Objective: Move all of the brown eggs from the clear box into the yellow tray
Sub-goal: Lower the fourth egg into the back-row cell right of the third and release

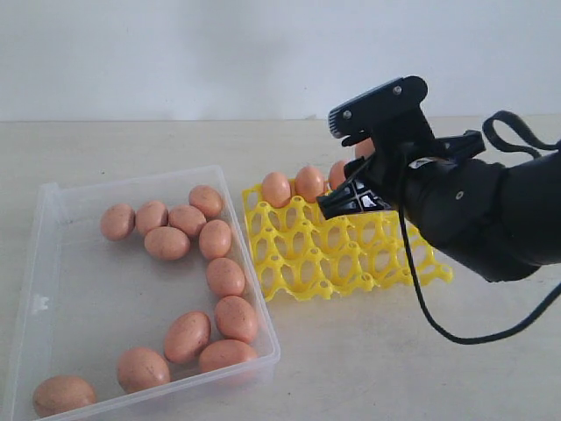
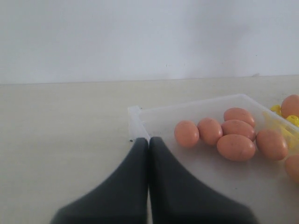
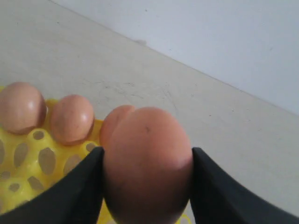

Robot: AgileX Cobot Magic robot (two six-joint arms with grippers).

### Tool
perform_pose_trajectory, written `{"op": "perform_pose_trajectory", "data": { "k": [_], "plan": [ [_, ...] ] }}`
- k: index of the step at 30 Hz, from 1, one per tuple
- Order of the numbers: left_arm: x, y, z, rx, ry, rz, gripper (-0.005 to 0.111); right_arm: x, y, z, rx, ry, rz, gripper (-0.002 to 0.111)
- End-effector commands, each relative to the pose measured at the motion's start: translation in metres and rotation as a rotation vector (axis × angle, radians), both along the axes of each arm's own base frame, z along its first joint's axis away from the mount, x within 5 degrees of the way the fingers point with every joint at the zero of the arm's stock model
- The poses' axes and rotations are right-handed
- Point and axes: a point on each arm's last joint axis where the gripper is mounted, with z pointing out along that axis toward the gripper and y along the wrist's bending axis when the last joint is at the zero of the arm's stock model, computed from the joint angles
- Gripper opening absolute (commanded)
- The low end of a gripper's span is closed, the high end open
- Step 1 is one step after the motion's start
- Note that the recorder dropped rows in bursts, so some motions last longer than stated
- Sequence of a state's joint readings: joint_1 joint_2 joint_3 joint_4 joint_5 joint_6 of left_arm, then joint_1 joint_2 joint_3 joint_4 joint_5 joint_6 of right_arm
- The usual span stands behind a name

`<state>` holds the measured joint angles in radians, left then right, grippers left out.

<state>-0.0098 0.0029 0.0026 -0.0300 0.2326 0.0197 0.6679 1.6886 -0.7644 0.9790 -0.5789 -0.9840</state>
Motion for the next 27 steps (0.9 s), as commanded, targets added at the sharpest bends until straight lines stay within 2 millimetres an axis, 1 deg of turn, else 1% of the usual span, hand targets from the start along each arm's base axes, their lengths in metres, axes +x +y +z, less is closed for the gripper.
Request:
{"op": "perform_pose_trajectory", "data": {
  "k": [1, 5, 9, 15, 18, 22, 27],
  "plan": [
    [0.000, 0.000, 0.001, -0.005, -0.007, -0.006, -0.004, 0.015, 0.001, 0.008, 0.148, -0.052, -0.051, 0.000],
    [0.000, 0.000, 0.001, -0.005, -0.007, -0.006, -0.004, 0.027, -0.015, 0.012, 0.237, -0.070, -0.125, 0.000],
    [0.000, 0.000, 0.001, -0.005, -0.007, -0.006, -0.004, 0.035, -0.029, 0.010, 0.260, -0.065, -0.176, 0.000],
    [0.000, 0.000, 0.001, -0.005, -0.007, -0.006, -0.004, 0.035, -0.027, 0.005, 0.291, -0.013, -0.142, 0.000],
    [0.000, 0.000, 0.001, -0.005, -0.007, -0.006, -0.004, 0.038, -0.027, -0.002, 0.302, 0.008, -0.140, 0.000],
    [0.000, 0.000, 0.001, -0.005, -0.007, -0.006, -0.004, 0.048, -0.025, -0.014, 0.283, 0.060, -0.117, 0.000],
    [0.000, 0.000, 0.001, -0.005, -0.007, -0.006, -0.004, 0.061, -0.017, -0.013, 0.258, 0.021, -0.079, 0.000]
  ]
}}
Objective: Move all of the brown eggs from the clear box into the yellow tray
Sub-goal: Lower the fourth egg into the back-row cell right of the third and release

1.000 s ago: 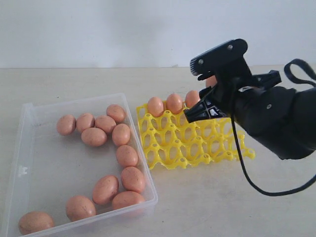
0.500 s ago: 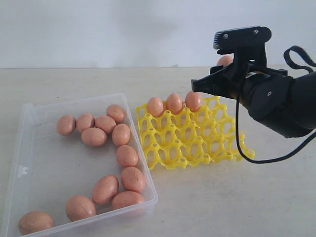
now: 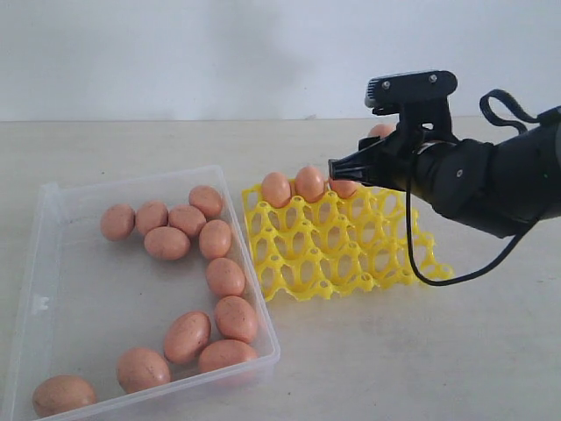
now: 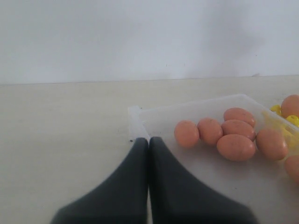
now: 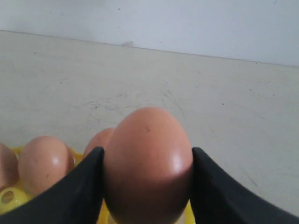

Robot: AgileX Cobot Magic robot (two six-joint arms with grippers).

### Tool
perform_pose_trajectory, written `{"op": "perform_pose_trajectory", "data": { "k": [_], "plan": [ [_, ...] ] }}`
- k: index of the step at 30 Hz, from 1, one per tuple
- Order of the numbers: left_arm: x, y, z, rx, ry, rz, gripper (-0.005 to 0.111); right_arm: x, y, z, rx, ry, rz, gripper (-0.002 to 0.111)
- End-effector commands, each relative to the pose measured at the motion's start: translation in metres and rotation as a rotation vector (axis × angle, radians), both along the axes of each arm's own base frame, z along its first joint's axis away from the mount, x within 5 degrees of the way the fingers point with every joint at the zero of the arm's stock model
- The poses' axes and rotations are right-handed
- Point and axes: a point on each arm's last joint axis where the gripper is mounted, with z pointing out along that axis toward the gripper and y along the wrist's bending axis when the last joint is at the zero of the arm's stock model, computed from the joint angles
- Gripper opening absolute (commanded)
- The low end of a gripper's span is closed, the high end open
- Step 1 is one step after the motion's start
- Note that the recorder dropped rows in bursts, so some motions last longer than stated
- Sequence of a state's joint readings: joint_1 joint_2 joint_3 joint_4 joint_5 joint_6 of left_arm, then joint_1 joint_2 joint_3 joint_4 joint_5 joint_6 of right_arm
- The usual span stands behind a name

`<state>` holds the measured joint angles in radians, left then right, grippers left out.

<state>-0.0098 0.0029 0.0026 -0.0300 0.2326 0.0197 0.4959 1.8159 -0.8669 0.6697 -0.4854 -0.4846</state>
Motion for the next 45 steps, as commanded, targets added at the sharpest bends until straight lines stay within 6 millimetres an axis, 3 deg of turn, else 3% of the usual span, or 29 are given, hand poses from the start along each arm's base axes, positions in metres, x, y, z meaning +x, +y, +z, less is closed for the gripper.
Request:
{"op": "perform_pose_trajectory", "data": {
  "k": [1, 9, 19, 31, 45],
  "plan": [
    [0.000, 0.000, 0.001, -0.005, -0.007, -0.006, -0.004, 0.014, 0.004, 0.004, -0.018, -0.044, 0.023, 0.000],
    [0.000, 0.000, 0.001, -0.005, -0.007, -0.006, -0.004, 0.025, -0.013, -0.008, -0.036, -0.016, -0.023, 0.000],
    [0.000, 0.000, 0.001, -0.005, -0.007, -0.006, -0.004, 0.024, -0.011, -0.010, -0.045, 0.004, 0.006, 0.000],
    [0.000, 0.000, 0.001, -0.005, -0.007, -0.006, -0.004, 0.042, 0.000, -0.024, -0.068, 0.041, 0.050, 0.000],
    [0.000, 0.000, 0.001, -0.005, -0.007, -0.006, -0.004, 0.047, -0.009, -0.025, -0.080, 0.021, 0.014, 0.000]
  ]
}}
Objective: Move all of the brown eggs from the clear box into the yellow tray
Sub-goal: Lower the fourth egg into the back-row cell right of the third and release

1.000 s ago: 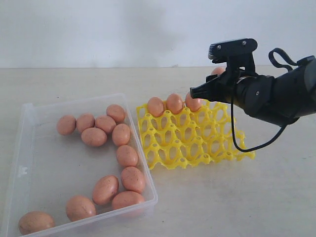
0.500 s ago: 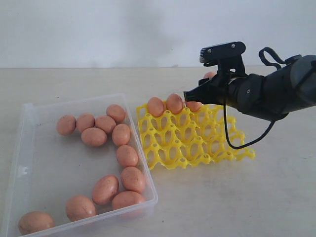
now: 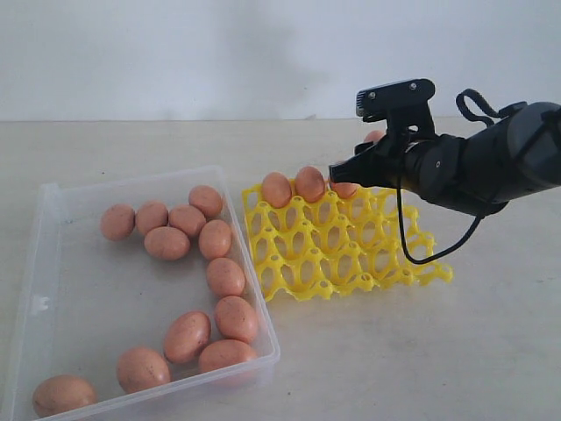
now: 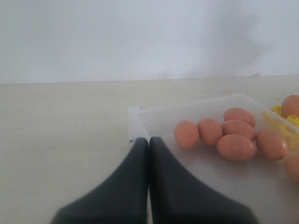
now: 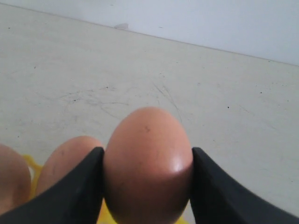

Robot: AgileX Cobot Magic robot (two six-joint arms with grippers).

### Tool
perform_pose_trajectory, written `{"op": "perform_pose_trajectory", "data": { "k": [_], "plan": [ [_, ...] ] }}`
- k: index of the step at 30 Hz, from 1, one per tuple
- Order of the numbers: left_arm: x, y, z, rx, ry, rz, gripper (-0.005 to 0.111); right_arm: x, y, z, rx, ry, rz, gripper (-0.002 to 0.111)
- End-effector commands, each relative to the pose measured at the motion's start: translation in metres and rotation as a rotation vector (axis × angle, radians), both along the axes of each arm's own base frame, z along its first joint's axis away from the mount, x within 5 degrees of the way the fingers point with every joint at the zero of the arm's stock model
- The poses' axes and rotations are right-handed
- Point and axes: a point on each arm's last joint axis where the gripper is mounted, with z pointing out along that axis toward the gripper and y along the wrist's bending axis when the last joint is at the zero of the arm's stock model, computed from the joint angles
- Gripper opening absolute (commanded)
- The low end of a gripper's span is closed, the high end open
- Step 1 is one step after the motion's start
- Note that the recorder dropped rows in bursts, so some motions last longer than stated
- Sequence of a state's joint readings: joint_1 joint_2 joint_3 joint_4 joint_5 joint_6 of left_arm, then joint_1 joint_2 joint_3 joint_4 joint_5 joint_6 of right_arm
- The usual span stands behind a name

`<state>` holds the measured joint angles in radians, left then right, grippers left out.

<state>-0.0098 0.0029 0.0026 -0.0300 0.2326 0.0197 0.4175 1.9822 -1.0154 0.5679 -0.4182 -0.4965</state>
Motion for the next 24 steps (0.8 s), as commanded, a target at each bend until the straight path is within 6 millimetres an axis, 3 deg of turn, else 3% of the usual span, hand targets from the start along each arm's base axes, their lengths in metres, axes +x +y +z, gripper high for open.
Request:
{"op": "perform_pose_trajectory", "data": {
  "k": [1, 24],
  "plan": [
    [-0.0003, -0.0004, 0.0012, -0.005, -0.007, -0.006, -0.004, 0.0037, -0.0049, 0.0038, -0.005, -0.029, -0.017, 0.000],
    [-0.0003, -0.0004, 0.0012, -0.005, -0.007, -0.006, -0.004, 0.0013, -0.0051, -0.0014, -0.008, 0.037, 0.007, 0.000]
  ]
}}
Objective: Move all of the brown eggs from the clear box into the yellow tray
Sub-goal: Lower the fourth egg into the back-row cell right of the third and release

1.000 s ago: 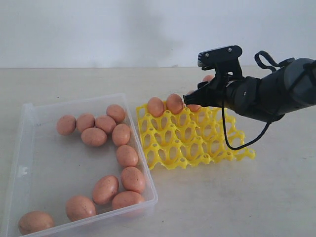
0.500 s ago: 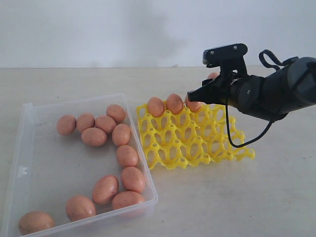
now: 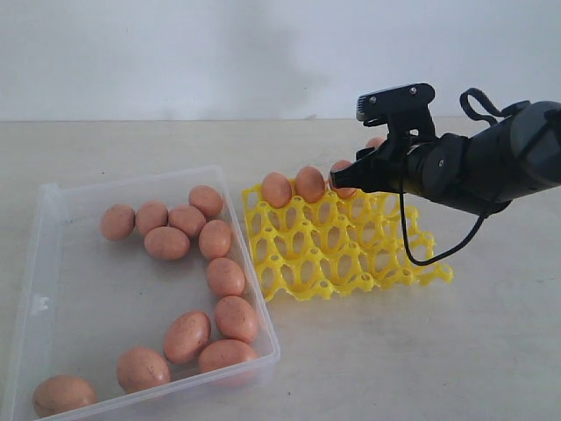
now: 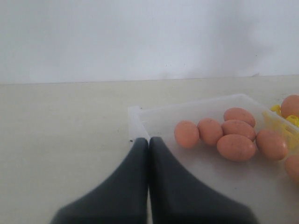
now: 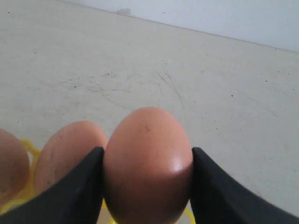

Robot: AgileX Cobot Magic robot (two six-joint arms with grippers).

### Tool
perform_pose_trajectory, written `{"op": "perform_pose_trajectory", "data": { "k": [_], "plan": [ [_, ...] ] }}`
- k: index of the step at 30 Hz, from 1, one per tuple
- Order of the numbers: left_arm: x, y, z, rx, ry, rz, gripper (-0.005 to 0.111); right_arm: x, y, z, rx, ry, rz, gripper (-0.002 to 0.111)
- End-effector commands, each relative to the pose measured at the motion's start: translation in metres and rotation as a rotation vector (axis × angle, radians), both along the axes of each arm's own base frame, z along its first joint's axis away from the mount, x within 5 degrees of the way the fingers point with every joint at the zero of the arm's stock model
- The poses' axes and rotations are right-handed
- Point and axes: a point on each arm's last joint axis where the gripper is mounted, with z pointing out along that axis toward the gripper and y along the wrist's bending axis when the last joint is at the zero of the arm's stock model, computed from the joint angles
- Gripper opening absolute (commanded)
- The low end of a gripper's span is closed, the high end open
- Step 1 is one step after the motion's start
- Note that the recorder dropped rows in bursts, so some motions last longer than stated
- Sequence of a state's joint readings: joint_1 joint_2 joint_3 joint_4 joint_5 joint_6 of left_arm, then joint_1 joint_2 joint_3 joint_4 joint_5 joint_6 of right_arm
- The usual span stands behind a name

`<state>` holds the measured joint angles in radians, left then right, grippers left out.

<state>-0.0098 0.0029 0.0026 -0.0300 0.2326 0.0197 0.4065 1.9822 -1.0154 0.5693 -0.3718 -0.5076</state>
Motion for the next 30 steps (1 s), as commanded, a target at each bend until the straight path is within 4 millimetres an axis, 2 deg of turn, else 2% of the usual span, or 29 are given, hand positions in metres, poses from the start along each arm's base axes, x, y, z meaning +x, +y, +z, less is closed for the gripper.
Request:
{"op": "perform_pose_trajectory", "data": {
  "k": [1, 16, 17, 21, 23, 30],
  "plan": [
    [-0.0003, -0.0004, 0.0012, -0.005, -0.007, -0.006, -0.004, 0.0018, -0.0022, 0.0018, -0.001, -0.003, -0.002, 0.000],
    [-0.0003, -0.0004, 0.0012, -0.005, -0.007, -0.006, -0.004, 0.0015, -0.0021, 0.0014, -0.016, 0.000, 0.009, 0.000],
    [-0.0003, -0.0004, 0.0012, -0.005, -0.007, -0.006, -0.004, 0.0015, -0.0021, 0.0014, -0.020, -0.001, 0.011, 0.002],
    [-0.0003, -0.0004, 0.0012, -0.005, -0.007, -0.006, -0.004, 0.0015, -0.0020, 0.0013, -0.019, 0.000, 0.012, 0.029],
    [-0.0003, -0.0004, 0.0012, -0.005, -0.007, -0.006, -0.004, 0.0016, -0.0020, 0.0015, -0.022, -0.003, 0.014, 0.037],
    [-0.0003, -0.0004, 0.0012, -0.005, -0.007, -0.006, -0.004, 0.0012, -0.0015, 0.0011, -0.030, 0.001, 0.025, 0.038]
  ]
}}
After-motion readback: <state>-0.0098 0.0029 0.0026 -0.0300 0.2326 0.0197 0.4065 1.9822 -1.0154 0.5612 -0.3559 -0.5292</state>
